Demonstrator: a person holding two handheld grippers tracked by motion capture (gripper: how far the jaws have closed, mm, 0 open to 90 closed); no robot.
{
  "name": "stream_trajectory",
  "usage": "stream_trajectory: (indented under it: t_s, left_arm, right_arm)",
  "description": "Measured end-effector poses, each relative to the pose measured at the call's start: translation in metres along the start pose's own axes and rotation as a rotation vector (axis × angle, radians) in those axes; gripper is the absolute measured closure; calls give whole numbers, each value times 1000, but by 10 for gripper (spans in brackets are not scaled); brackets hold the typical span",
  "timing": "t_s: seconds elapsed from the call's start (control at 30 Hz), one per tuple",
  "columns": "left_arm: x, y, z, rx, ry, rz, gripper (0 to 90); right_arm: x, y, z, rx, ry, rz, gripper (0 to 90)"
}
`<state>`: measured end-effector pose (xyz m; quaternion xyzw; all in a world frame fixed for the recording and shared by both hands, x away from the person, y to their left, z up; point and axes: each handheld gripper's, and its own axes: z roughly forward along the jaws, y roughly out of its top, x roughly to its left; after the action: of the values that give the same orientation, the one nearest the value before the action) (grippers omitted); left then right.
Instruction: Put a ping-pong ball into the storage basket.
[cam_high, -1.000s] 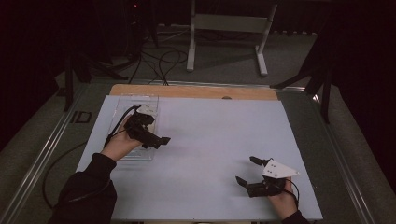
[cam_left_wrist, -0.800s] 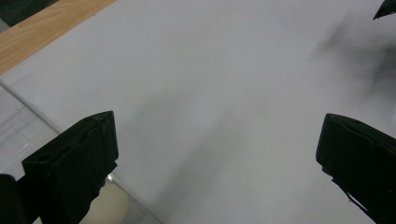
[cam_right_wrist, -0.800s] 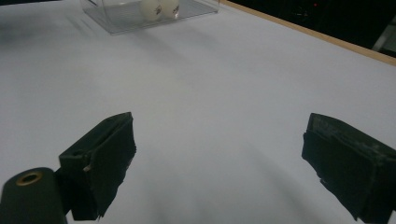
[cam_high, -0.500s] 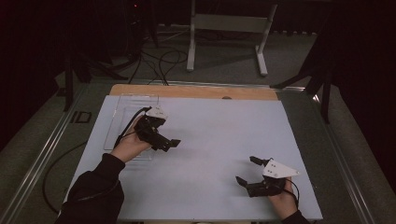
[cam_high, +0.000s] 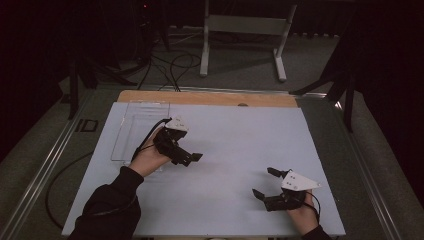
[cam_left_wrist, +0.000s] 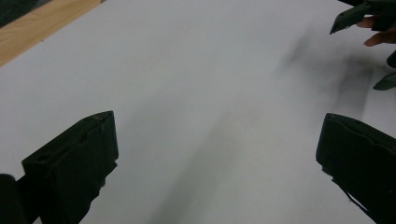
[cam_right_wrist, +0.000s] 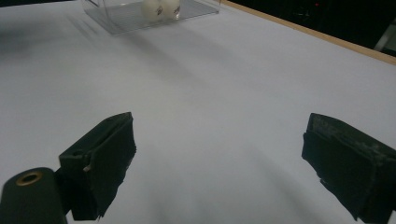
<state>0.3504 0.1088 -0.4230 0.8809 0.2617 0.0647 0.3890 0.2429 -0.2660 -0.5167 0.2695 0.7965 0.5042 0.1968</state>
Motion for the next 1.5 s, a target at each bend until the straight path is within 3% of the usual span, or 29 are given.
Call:
stream_trajectory:
  t_s: [0.17,0.83,1.5]
  left_arm:
    - [-7,-2,3,11,5,32,3]
    - [-25,-21,17,32,-57,22,4]
    - [-36,-47,22,56,-75,28,4]
  right_arm:
    - [0,0,0,2,4,3,94]
    - [1,0,0,2,4,1,94]
    - [1,0,0,2,2,-1,94]
